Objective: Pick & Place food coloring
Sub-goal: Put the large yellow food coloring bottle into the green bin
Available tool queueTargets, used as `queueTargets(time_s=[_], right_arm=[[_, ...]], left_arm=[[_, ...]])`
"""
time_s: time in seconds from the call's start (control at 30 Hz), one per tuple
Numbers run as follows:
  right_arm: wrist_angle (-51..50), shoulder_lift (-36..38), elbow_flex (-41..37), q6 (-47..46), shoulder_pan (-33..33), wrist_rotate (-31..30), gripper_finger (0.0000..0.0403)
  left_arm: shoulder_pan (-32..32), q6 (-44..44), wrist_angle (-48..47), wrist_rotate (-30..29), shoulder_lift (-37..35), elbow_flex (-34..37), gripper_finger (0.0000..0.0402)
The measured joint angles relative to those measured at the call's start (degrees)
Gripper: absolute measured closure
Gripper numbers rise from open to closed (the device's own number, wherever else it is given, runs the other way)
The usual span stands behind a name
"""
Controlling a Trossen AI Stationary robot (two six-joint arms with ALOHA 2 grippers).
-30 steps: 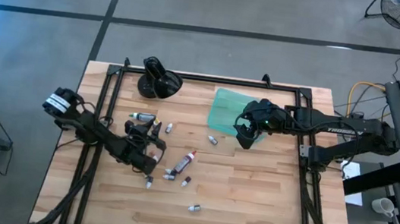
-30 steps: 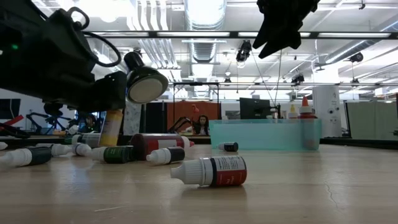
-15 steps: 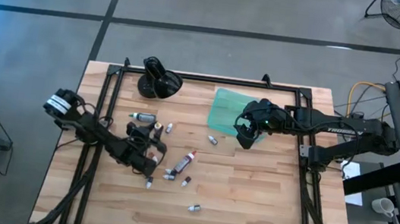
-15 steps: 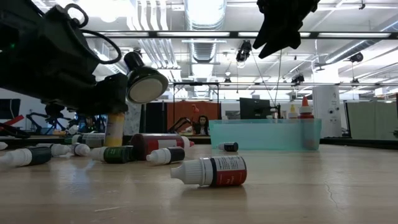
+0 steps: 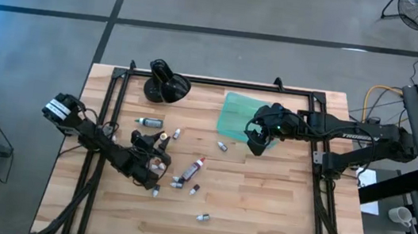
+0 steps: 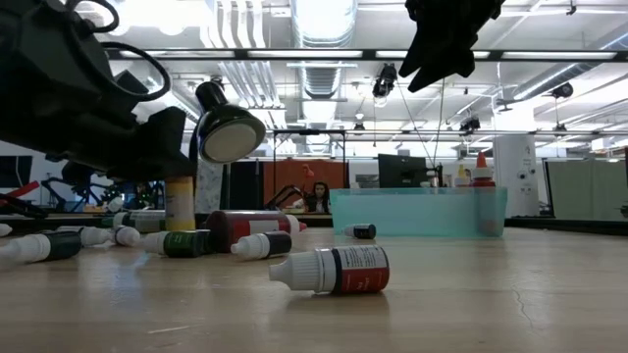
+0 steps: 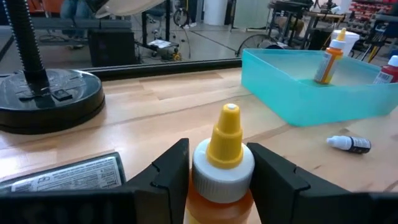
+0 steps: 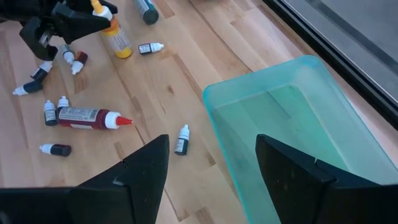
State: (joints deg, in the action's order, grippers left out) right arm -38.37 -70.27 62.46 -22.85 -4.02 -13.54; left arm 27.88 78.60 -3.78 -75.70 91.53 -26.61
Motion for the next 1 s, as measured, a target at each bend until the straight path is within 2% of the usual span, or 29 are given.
queueTargets(time_s=[0.13,0.23,0.37,0.53,0.73,1.0], right_arm=[[0.02,-0.01,0.00,-0.75,0.01,-0.02,0.0170],[0.04,0.00,0.00,-0.75,0.01,-0.04,0.0170],[0.15,-0.01,0.00,-0.72,-0.01,-0.07,0.0170],[0.17,-0.01,0.00,-0.53,-0.01,-0.09,0.0170],[0.17,-0.01,0.00,-0.51,-0.01,-0.11,0.0170],[0.17,-0.01,0.00,-0.51,-0.01,-0.09,0.0170]], left_arm=[[0.13,2.07,-1.25,0.16,0.00,0.00,0.0269],[0.15,2.75,-0.84,1.41,0.00,0.00,0.0250],[0.13,2.47,-2.82,8.57,0.49,0.58,0.0217],[0.56,2.63,-4.38,12.61,0.24,0.39,0.0191],[1.31,2.30,-4.88,13.37,-0.22,0.20,0.0186],[3.64,4.11,-10.54,21.91,-4.40,-0.46,0.0186]])
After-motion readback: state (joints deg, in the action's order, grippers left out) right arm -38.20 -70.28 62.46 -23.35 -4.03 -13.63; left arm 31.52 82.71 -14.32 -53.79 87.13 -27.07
